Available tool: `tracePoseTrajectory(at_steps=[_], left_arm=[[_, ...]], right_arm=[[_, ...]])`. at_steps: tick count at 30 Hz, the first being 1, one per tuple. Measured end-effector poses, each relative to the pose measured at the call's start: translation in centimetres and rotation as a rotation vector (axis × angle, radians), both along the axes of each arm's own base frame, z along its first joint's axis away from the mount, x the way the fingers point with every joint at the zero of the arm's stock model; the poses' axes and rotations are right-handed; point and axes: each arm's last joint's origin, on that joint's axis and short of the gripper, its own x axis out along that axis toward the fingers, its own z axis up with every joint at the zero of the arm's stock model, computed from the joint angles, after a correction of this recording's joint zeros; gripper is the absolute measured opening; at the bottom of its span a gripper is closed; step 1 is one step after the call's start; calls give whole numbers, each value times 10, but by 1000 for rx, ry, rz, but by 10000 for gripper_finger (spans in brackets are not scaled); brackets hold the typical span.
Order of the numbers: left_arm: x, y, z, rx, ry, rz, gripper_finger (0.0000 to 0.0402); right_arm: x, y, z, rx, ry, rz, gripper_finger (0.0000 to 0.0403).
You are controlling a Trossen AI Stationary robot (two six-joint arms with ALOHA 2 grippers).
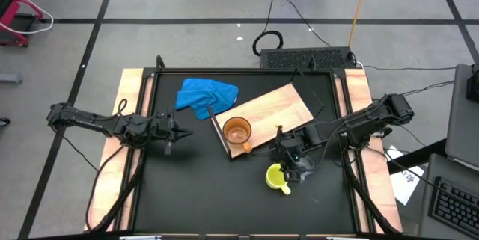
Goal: Stack small to large cups/mugs on shelf
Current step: Put the yellow mug on the shelf
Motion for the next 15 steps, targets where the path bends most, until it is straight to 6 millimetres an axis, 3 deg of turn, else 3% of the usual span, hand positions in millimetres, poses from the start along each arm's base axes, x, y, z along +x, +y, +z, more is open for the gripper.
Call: tracePoseTrajectory(at_steps=[15], left_arm=[[0, 0, -1, 6, 7, -1, 15]], right_arm=[[0, -4, -11, 5, -12, -15, 185]])
